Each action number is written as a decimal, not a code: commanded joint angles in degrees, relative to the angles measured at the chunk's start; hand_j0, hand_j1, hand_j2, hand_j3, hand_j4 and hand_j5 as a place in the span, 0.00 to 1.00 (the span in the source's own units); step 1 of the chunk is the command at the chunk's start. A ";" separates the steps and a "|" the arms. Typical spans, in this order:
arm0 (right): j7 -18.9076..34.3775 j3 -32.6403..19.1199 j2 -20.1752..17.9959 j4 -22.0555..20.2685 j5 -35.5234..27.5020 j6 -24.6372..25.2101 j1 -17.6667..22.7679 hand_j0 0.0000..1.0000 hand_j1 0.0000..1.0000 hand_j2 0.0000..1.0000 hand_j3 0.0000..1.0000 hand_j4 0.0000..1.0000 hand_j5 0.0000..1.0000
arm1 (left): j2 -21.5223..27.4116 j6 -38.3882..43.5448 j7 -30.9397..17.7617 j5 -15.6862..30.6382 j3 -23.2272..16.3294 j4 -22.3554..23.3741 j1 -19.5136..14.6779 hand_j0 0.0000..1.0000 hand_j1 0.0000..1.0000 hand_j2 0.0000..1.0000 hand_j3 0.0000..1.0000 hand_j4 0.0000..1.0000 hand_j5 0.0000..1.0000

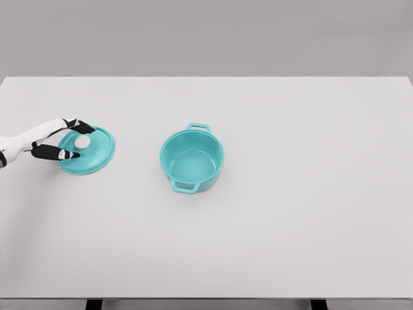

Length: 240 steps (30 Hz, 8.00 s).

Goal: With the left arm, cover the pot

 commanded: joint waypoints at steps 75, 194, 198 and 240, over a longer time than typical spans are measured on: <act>0.02 -0.01 0.00 0.00 0.03 -0.03 0.00 1.00 1.00 1.00 1.00 1.00 1.00 | -1.22 -6.16 -0.03 0.84 -0.26 -19.06 -2.29 0.55 0.55 0.55 0.55 0.55 0.55; 0.02 -0.01 0.00 0.00 0.03 -0.03 0.00 1.00 1.00 1.00 1.00 1.00 1.00 | -17.30 -6.16 0.50 -4.08 -0.70 -15.89 -3.60 0.80 0.80 0.80 0.80 0.80 0.80; 0.02 -0.01 0.00 0.00 0.03 -0.03 0.00 1.00 1.00 1.00 1.00 1.00 1.00 | -17.65 -6.16 0.50 -4.08 -0.87 -15.01 -3.87 0.81 0.81 0.81 0.81 0.81 0.81; 0.02 -0.01 0.00 0.00 0.03 -0.03 0.00 1.00 1.00 1.00 1.00 1.00 1.00 | -16.51 -6.16 0.50 -1.00 -0.70 -12.90 -3.96 1.00 1.00 1.00 1.00 1.00 1.00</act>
